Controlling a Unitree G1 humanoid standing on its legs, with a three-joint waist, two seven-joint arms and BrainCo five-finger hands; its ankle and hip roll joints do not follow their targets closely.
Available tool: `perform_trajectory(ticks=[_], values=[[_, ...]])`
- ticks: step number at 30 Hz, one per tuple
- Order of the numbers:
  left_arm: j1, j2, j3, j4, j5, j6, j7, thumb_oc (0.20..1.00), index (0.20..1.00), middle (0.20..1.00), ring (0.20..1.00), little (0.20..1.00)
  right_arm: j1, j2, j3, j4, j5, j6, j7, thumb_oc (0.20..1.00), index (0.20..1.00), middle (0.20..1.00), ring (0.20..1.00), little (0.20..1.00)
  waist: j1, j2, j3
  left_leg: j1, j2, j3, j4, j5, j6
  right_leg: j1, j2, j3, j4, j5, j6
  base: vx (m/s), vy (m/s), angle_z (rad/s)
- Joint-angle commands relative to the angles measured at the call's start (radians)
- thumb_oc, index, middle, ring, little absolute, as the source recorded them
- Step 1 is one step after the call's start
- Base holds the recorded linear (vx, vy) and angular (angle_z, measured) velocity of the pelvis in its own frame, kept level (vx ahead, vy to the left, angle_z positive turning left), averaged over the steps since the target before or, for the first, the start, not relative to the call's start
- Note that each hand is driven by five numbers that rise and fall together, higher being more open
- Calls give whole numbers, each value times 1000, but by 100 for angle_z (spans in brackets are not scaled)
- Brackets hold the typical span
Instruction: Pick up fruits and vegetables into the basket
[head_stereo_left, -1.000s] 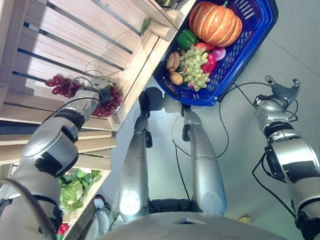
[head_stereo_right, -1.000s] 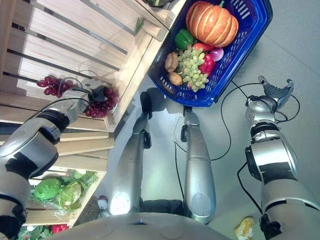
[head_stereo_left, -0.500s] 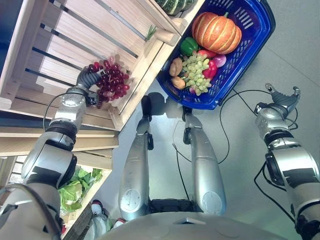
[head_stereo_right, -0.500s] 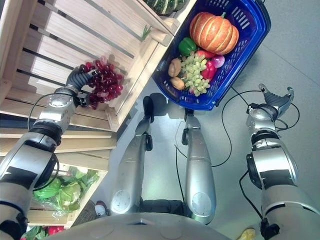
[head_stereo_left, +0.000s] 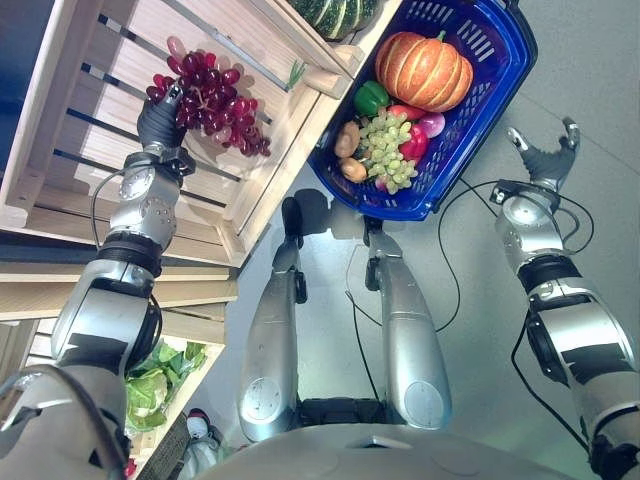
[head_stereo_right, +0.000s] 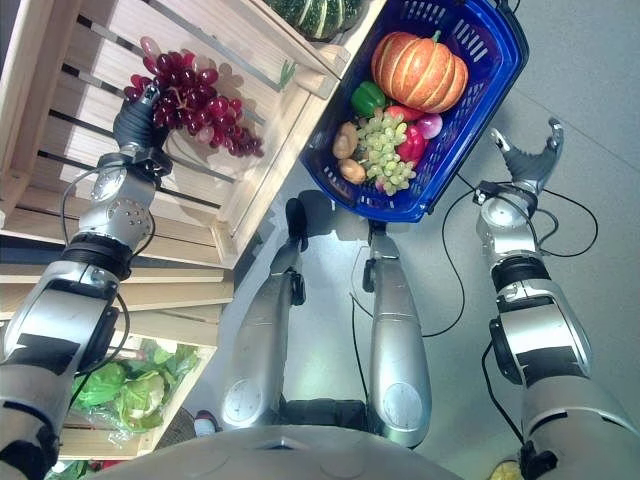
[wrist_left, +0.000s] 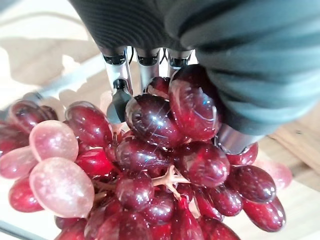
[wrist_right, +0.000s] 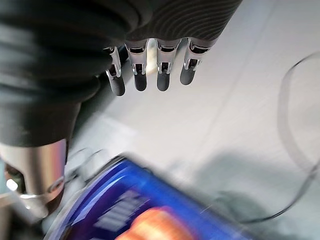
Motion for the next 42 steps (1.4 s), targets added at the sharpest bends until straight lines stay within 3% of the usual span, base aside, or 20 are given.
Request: perform_trajectory(ticks=[1, 5, 12, 22, 42], values=[[-15, -14, 80, -63, -23, -100, -21, 200, 200, 200, 200, 200, 27, 3, 44, -123, -68, -29, -35, 1000, 1000, 1000, 1000, 1000, -13, -4, -42, -13, -51, 8, 75, -117, 7, 58, 12, -16, -35, -33, 83, -34, 2, 1], [6, -39, 85, -140, -7, -136, -33, 200, 200, 200, 200, 200, 50, 14, 59, -278, -102, -40, 15, 1000, 1000, 1000, 1000, 1000, -17, -8, -42, -14, -53, 8, 71, -116, 8, 59, 12, -15, -40, -33, 85, -11, 0, 0], [52, -103, 79, -333, 91, -173, -83, 200, 200, 200, 200, 200, 77, 55, 88, -564, -200, -18, 189, 1000, 1000, 1000, 1000, 1000, -11, -13, -42, -8, -56, 11, 56, -106, 10, 74, 4, -21, -60, -27, 88, 0, 0, 0], [74, -111, 30, -569, 137, -142, -110, 200, 200, 200, 200, 200, 77, 55, 150, -740, -160, 36, 390, 1000, 1000, 1000, 1000, 1000, -4, -18, -42, 3, -59, 15, 49, -106, 14, 92, -4, -29, -75, -26, 88, 0, 0, 0], [50, -141, -86, -784, 120, -76, -185, 200, 200, 200, 200, 200, 3, 74, 279, -803, -78, 101, 487, 1000, 1000, 1000, 1000, 1000, 13, -19, -42, 1, -68, 9, 44, -98, 20, 101, -8, -39, -94, -12, 82, 0, 0, 0]])
